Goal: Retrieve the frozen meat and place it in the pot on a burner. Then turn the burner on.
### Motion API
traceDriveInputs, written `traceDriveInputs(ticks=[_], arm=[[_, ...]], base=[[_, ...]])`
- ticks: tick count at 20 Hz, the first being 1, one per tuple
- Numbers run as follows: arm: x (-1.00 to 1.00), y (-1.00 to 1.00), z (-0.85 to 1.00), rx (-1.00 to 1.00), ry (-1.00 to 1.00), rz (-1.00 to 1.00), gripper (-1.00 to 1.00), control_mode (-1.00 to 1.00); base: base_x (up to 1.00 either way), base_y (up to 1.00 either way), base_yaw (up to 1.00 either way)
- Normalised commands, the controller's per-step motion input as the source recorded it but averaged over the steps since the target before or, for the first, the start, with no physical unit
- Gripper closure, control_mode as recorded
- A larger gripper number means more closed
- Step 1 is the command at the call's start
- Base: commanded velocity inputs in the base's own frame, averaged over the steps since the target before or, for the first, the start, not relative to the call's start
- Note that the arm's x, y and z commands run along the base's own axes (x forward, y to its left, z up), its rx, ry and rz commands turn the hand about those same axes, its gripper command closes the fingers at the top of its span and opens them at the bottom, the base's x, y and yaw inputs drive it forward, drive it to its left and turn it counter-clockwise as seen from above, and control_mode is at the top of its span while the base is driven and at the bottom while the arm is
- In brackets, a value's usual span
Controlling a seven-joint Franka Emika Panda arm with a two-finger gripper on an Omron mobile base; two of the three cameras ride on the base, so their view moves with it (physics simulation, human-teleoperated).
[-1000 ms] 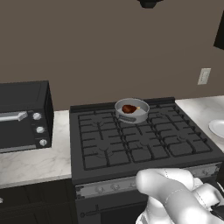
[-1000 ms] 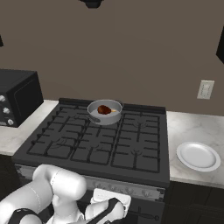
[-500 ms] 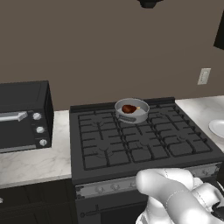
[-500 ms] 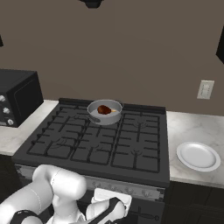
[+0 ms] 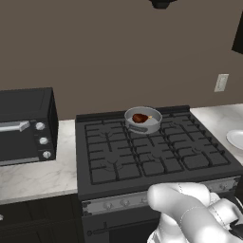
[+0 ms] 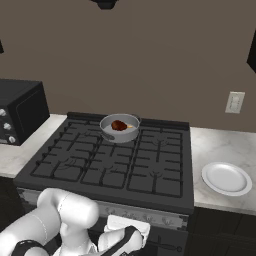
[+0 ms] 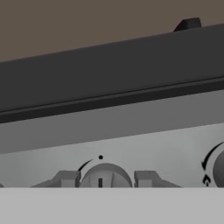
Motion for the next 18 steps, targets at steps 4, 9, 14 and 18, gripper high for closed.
traceDriveInputs(ticks=[4,9,14,18], arm=[[0.00,0.00,0.00,0.00,-0.01,0.00,1.00,-1.00],[0.00,0.00,0.00,-0.07,0.00,0.00,1.00,-1.00],[0.00,0.00,0.00,-0.17,0.00,0.00,1.00,-1.00],[0.00,0.00,0.00,-0.24,0.06,0.00,1.00,-1.00]], base=[[0.00,0.00,0.00],[0.00,0.00,0.00],[0.00,0.00,0.00],[0.00,0.00,0.00]])
